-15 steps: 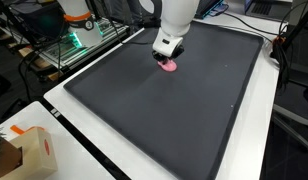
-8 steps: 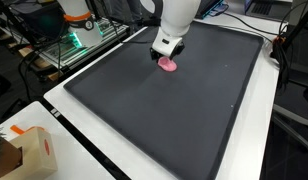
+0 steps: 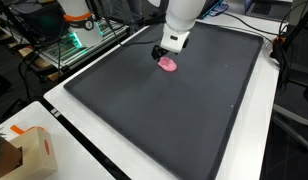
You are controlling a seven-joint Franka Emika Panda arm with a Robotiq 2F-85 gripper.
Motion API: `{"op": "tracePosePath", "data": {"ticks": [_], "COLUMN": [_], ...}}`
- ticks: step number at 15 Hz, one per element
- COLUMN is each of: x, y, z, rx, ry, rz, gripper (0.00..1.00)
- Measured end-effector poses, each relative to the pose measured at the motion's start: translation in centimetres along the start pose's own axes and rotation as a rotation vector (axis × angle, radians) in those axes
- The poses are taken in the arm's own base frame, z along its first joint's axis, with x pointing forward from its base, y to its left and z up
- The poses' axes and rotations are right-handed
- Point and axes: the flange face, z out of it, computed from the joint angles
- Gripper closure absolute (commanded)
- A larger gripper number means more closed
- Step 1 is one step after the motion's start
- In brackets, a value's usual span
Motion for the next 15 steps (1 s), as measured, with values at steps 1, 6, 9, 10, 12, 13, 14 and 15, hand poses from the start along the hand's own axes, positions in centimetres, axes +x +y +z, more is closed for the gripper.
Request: {"op": "tracePosePath", "data": {"ticks": [1,6,9,10,12,13,14,15], "x": [0.0,-0.8,-1.9,-2.4,-3.1,-3.5,-3.8,-4.1], "y": [-0.3,-2.9,-5.3,-6.2,-8.0,-8.8,-9.6,-10.4], "z": [-0.4,-2.3,-3.0,-3.0,-2.4,-2.0,-1.5,-0.9], "rx": [-0.014,-0.129,-0.202,-0.224,-0.271,-0.294,-0.319,-0.345], "ry": [-0.002,-0.021,-0.042,-0.048,-0.06,-0.066,-0.073,-0.079], "rz": [-0.047,-0.282,-0.42,-0.465,-0.557,-0.602,-0.648,-0.693], "gripper": [0.0,0.0,0.0,0.0,0.0,0.0,0.0,0.0]}}
